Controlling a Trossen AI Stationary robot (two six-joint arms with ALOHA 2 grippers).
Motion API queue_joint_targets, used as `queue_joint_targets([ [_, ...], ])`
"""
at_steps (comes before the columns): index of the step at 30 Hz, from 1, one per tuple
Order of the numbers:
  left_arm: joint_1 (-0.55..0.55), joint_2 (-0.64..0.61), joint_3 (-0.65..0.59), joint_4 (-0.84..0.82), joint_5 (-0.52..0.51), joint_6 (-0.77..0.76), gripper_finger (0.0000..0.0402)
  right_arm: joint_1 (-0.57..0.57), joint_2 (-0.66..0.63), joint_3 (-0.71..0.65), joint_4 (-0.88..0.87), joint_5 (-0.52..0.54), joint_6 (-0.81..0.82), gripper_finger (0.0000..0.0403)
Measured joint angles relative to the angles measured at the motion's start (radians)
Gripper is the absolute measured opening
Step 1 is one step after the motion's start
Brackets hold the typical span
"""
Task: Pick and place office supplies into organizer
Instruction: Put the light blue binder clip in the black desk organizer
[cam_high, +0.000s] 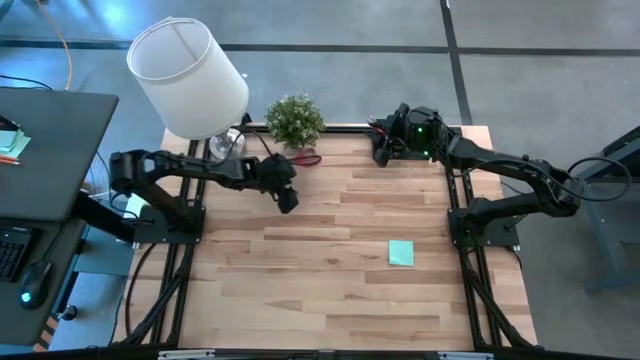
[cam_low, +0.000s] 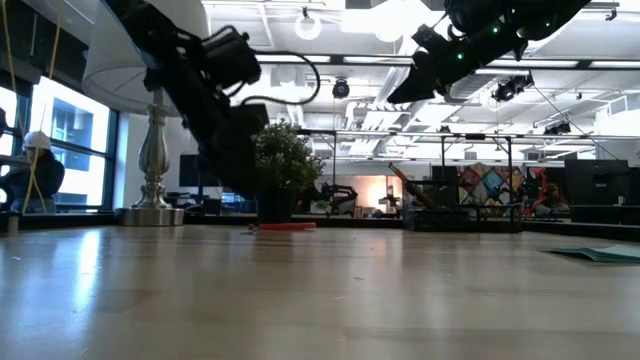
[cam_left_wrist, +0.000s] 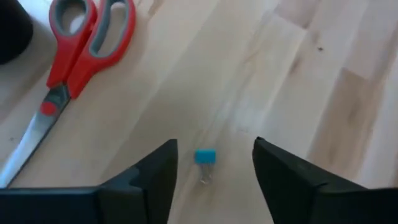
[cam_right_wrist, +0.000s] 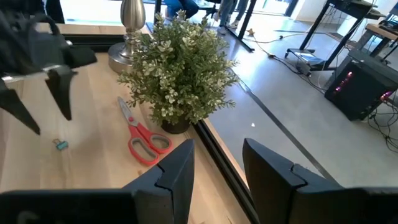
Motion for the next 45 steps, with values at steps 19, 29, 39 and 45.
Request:
queue_joint_targets([
  [19,0.000,0.168,0.000,0.079,-0.048,0.037,0.0159,0.000,0.000,0.000,-0.006,-0.015,-0.016,0.0129],
  [29,0.000,0.177,0.000,0.086,-0.033,0.026,0.0140,0.000,0.000,0.000,-0.006,-0.015,-0.019,0.0129],
  [39,-0.001,0.175,0.004,0.031,-0.019,-0.054,0.0133,0.000,0.000,0.000,-0.013,-0.015,-0.019,0.0129],
  [45,-0.030,0.175,0.003,0.031,-0.047,-0.106,0.0115,0.000,0.000,0.000,-0.013,-0.015,-0.019,0.0129],
])
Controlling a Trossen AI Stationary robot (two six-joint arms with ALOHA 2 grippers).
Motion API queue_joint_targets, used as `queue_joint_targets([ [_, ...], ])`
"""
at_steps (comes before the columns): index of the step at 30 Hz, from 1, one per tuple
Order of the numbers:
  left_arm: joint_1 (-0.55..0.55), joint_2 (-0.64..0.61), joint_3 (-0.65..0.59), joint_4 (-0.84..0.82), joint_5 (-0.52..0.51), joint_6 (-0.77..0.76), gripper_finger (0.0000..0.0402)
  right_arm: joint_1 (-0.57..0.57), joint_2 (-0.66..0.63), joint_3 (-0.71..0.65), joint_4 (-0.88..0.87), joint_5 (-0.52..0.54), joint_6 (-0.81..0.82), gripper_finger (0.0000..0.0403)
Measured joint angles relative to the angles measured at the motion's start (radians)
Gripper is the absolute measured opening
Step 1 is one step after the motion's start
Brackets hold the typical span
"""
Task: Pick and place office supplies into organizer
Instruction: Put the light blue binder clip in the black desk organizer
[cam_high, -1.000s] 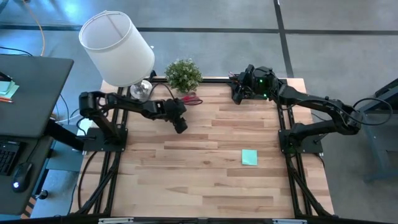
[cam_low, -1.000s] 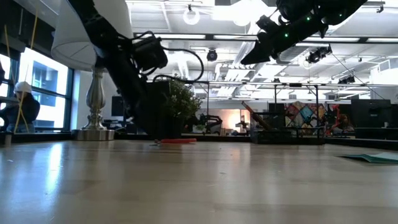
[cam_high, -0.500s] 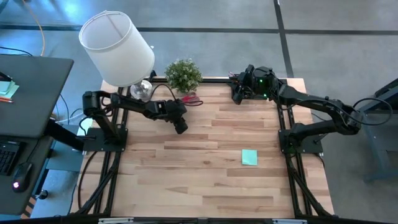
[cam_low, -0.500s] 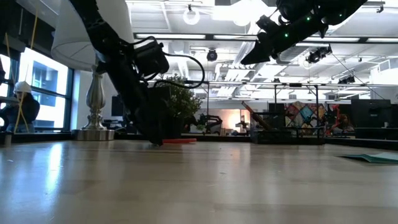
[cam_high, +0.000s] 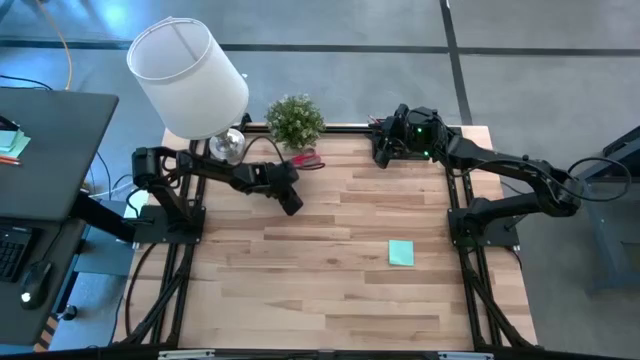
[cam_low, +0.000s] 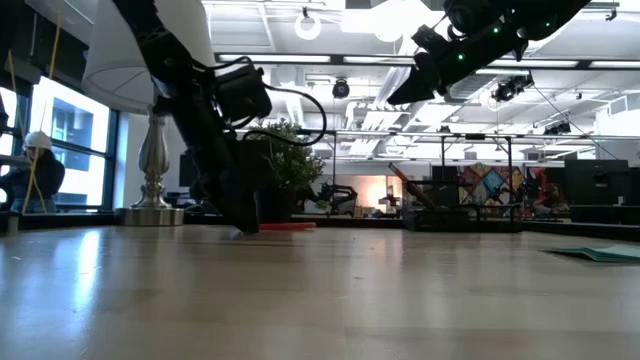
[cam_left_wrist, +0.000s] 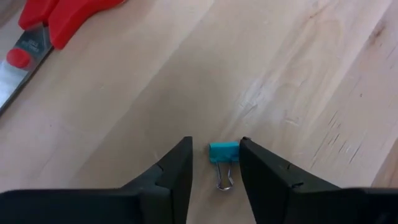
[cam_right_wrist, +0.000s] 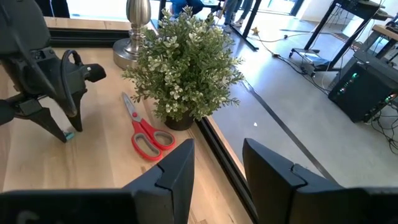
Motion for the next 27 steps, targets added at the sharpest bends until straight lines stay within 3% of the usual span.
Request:
queue_joint_targets([
  [7,-0.023,0.001,-0.001,0.000,-0.029,-0.075,0.0081,0.000,0.000,0.000,0.000,0.000,0.003,0.0129],
  [20,-0.029,-0.007,-0.003,0.004,-0.015,-0.065,0.0041,0.000,0.000,0.000,0.000,0.000,0.011,0.0129],
  [27,-0.033,-0.077,-0.007,0.034,0.094,-0.015,0.0052,0.000,0.000,0.000,0.000,-0.027,0.021,0.0129],
])
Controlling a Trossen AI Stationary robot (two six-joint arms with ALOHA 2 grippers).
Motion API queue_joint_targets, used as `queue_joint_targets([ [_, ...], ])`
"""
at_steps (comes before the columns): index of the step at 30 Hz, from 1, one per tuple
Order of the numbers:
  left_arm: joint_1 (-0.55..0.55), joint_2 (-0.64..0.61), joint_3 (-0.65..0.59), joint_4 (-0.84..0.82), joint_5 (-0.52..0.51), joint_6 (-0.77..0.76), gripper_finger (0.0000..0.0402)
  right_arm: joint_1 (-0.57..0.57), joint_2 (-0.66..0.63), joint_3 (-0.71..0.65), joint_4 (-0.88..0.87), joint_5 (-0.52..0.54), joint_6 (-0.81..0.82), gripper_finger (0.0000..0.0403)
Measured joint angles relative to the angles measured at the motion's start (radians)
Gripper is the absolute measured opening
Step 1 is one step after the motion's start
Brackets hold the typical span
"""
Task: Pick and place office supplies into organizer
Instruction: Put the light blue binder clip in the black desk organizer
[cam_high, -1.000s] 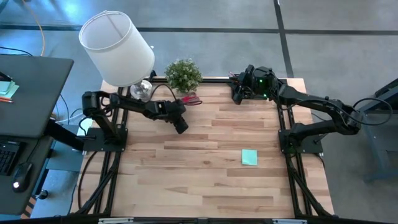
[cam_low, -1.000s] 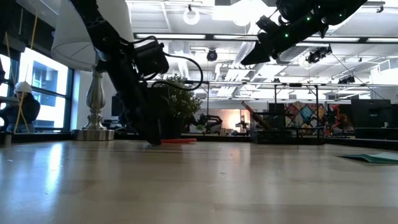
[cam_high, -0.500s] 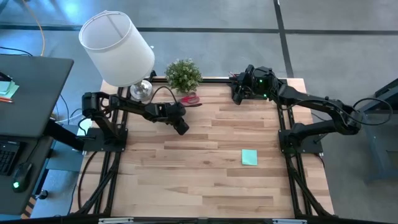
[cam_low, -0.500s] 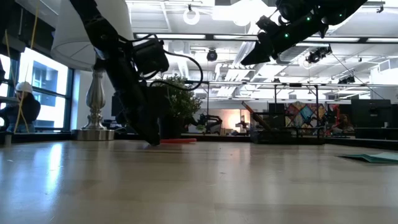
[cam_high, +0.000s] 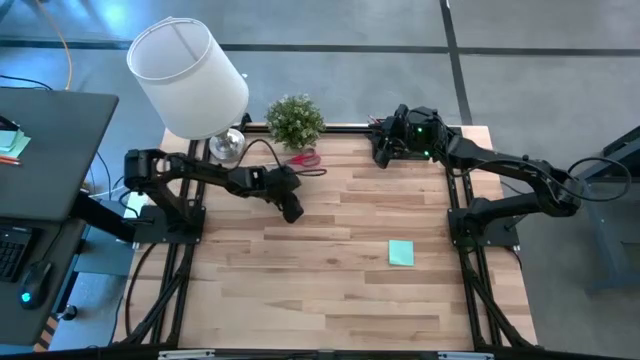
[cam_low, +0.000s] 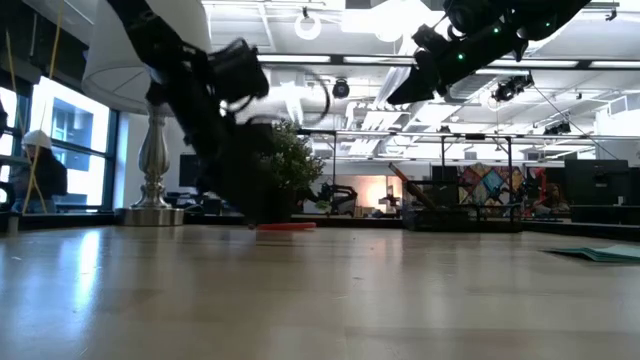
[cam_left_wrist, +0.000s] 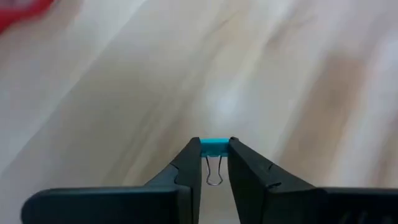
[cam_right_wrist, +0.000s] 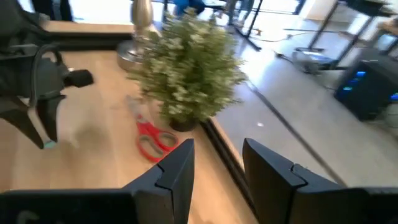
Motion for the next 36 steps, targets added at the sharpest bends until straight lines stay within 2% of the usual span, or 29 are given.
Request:
queue_joint_targets([
  [4,0.003,-0.066,0.001,0.062,0.062,0.034,0.0052,0.000,0.026,0.000,0.014,-0.197,0.060,0.0129],
  [7,0.003,-0.116,0.002,0.175,0.134,0.075,0.0053,0.014,0.074,0.000,0.046,-0.354,0.080,0.0129],
  [10,0.003,-0.157,0.002,0.316,0.200,0.122,0.0053,0.043,0.123,0.000,0.095,-0.430,0.076,0.0129],
  [14,-0.014,-0.195,0.005,0.456,0.188,0.300,0.0053,0.070,0.178,0.000,0.213,-0.439,0.178,0.0129],
  [16,-0.029,-0.194,0.005,0.479,0.101,0.479,0.0053,0.073,0.199,0.000,0.289,-0.436,0.293,0.0129],
  [19,-0.055,-0.180,0.004,0.523,-0.096,0.734,0.0053,0.073,0.225,0.000,0.362,-0.436,0.439,0.0129],
  [22,-0.062,-0.168,0.004,0.581,-0.226,0.840,0.0053,0.080,0.244,0.000,0.351,-0.424,0.467,0.0129],
  [25,-0.061,-0.170,0.005,0.654,-0.241,0.911,0.0053,0.100,0.272,0.000,0.347,-0.401,0.467,0.0129],
  [28,-0.063,-0.170,0.005,0.680,-0.240,0.997,0.0053,0.112,0.296,0.000,0.420,-0.390,0.470,0.0129],
  [32,-0.062,-0.170,0.005,0.664,-0.272,1.067,0.0053,0.114,0.301,0.000,0.482,-0.329,0.490,0.0129],
  [36,-0.061,-0.170,0.005,0.620,-0.288,1.118,0.0053,0.115,0.302,0.000,0.494,-0.327,0.515,0.0129],
])
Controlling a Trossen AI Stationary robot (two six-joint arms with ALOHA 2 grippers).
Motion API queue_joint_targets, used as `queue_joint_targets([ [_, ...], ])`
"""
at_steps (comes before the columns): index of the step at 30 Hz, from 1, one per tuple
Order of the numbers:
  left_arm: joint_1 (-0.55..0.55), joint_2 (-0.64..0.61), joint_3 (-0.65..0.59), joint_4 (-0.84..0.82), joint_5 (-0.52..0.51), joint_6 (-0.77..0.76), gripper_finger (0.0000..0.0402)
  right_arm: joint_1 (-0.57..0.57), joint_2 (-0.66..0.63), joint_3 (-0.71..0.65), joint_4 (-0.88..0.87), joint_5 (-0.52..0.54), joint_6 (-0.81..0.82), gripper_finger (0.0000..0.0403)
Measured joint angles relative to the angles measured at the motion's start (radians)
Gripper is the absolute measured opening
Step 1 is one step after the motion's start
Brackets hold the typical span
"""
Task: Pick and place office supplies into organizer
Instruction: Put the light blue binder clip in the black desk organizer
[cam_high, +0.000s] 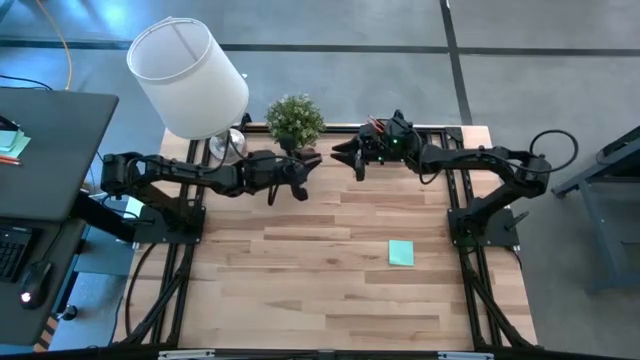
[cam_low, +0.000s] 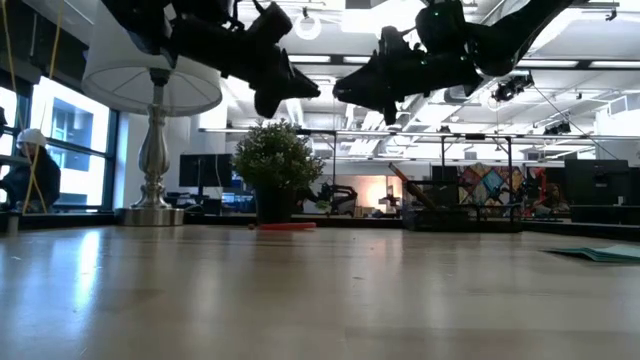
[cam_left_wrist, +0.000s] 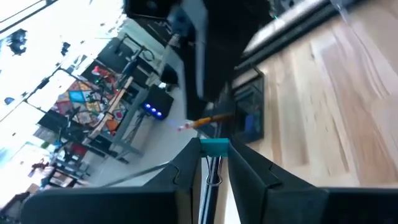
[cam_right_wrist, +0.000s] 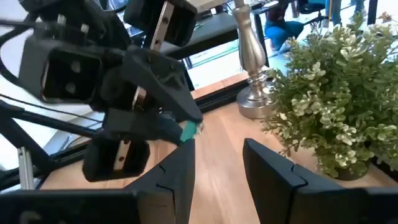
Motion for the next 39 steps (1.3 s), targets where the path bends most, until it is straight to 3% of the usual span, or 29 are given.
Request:
queue_joint_targets([
  [5,-0.001,0.000,0.000,-0.034,-0.029,0.038,0.0053,0.030,0.002,0.000,0.016,0.178,0.031,0.0129],
  [7,0.000,0.000,0.000,-0.047,-0.045,0.039,0.0053,0.042,0.002,0.000,0.021,0.203,0.015,0.0129],
  [15,0.000,0.000,0.000,-0.079,-0.068,0.055,0.0053,0.077,0.019,0.000,0.034,0.215,0.007,0.0129],
  [21,0.000,0.000,0.000,-0.074,-0.068,0.062,0.0053,0.077,0.104,0.010,0.073,0.213,0.013,0.0129],
  [26,0.000,0.000,0.000,-0.096,-0.068,0.069,0.0053,0.075,0.144,0.044,0.082,0.169,0.009,0.0131],
  [39,0.000,0.000,0.000,-0.117,-0.091,0.088,0.0053,0.083,0.144,0.059,0.081,0.149,-0.030,0.0227],
])
